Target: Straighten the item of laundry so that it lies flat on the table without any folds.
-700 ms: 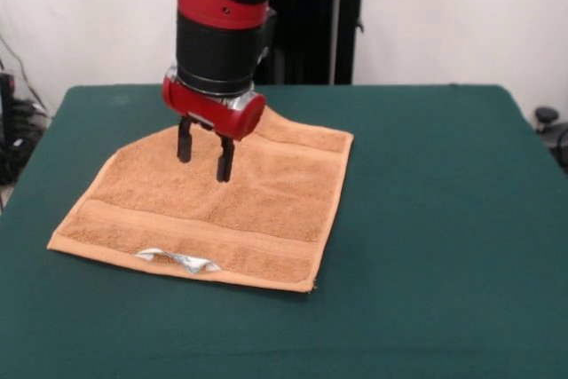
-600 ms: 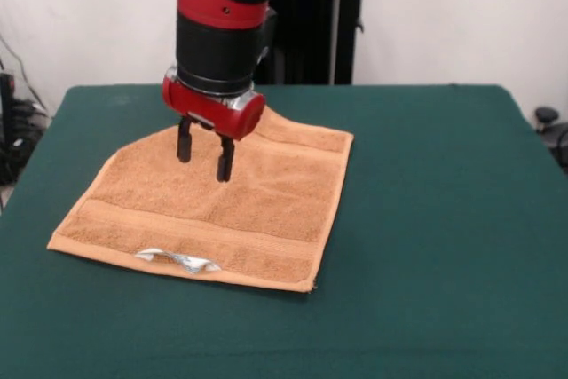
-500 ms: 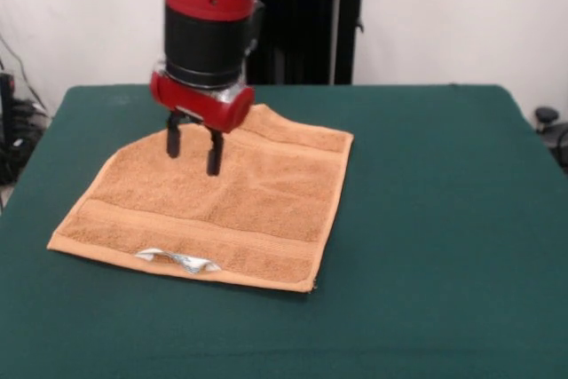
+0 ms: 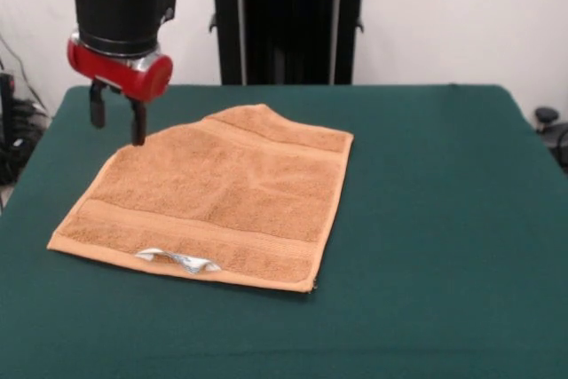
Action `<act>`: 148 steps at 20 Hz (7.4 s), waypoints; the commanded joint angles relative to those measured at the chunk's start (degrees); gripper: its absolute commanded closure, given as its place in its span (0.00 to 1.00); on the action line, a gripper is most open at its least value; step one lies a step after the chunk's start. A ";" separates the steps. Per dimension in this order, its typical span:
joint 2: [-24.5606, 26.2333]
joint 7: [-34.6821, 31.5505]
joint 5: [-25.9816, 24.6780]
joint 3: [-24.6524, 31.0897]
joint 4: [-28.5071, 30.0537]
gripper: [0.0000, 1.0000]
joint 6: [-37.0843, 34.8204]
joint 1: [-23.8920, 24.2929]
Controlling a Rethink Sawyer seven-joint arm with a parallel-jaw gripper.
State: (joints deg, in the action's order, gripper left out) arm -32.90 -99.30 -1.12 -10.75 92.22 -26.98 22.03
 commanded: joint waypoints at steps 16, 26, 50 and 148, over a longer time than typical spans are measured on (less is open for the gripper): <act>8.63 -3.21 -3.53 12.16 -7.70 0.00 -7.86 -5.85; 15.72 -6.46 -1.54 13.66 -12.54 0.00 -1.78 -6.86; 20.64 -11.74 2.07 11.56 -22.15 0.00 -6.51 -11.51; 12.73 -6.93 1.06 10.12 3.04 0.00 18.27 -6.62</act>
State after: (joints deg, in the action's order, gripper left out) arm -25.20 -99.88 2.36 -8.33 91.41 -11.66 15.85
